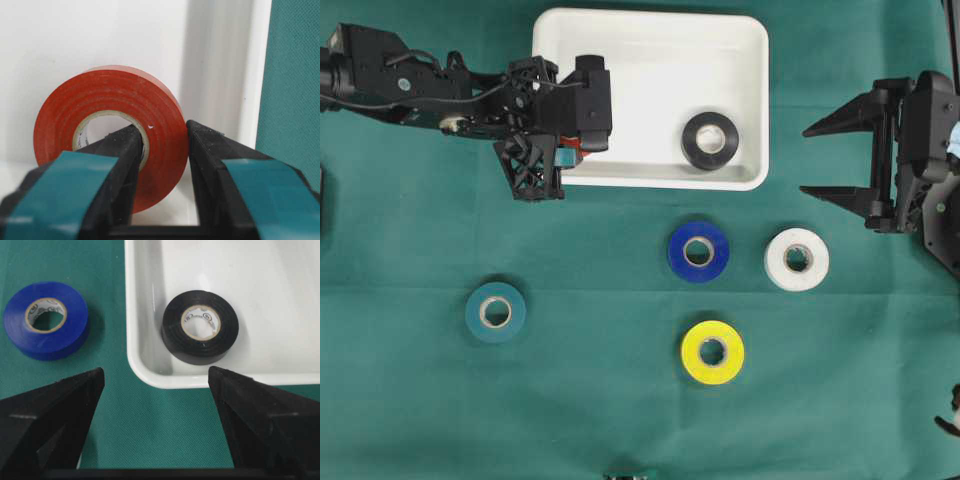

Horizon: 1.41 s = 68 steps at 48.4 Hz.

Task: Put the tape alternately from left to right into the white case.
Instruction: 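Lift the red roll and carry it into the white tray, then release the red roll and retract the left gripper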

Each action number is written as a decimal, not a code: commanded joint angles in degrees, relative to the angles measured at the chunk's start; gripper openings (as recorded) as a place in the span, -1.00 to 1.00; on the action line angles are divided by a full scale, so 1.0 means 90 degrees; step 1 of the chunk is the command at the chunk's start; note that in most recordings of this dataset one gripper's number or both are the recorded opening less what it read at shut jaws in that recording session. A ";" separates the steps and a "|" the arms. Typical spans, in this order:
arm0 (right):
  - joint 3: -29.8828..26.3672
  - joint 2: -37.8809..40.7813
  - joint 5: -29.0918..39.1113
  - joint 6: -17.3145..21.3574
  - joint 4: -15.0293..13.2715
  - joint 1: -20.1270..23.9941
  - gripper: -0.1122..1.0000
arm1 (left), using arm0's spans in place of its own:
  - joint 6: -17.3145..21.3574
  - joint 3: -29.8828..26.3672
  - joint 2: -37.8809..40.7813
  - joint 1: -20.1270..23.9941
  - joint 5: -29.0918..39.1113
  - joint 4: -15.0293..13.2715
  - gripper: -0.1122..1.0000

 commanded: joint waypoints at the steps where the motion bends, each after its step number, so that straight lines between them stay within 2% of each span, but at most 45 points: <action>1: -0.0059 0.0010 -0.0078 0.0010 0.0000 0.0010 0.20 | 0.0000 -0.0156 -0.0127 0.0010 -0.0088 0.0010 -0.08; 6: -0.0059 0.0010 -0.0078 0.0010 0.0000 0.0010 0.20 | 0.0020 -0.0156 -0.0146 0.0000 -0.0088 0.0010 0.49; 9: -0.0059 0.0010 -0.0078 0.0010 0.0000 0.0010 0.20 | 0.0020 -0.0146 -0.0146 0.0000 -0.0088 0.0010 0.78; 10: -0.0049 0.0010 -0.0078 0.0010 0.0000 0.0010 0.20 | 0.0020 -0.0156 -0.0146 0.0010 -0.0088 0.0010 0.80; 15: -0.0049 0.0010 -0.0078 0.0010 0.0000 0.0010 0.20 | 0.0010 -0.0156 -0.0176 0.0000 -0.0088 0.0010 0.68; 35: -0.0020 0.0000 -0.0078 0.0010 0.0000 0.0010 0.20 | -0.0010 0.0000 -0.1240 0.0000 -0.0049 0.0000 0.69; 48: -0.0020 -0.0010 -0.0078 0.0010 0.0000 0.0000 0.20 | -0.0039 0.0273 -0.1533 -0.0010 -0.0059 -0.0010 0.69; 61: -0.0010 -0.0020 -0.0078 0.0010 0.0000 0.0010 0.20 | -0.0078 0.1035 -0.2207 -0.0117 -0.0146 -0.0020 0.69; 68: 0.0000 -0.0020 -0.0078 0.0010 0.0000 0.0010 0.20 | -0.0195 0.1562 -0.2754 -0.0127 -0.0469 -0.0029 0.69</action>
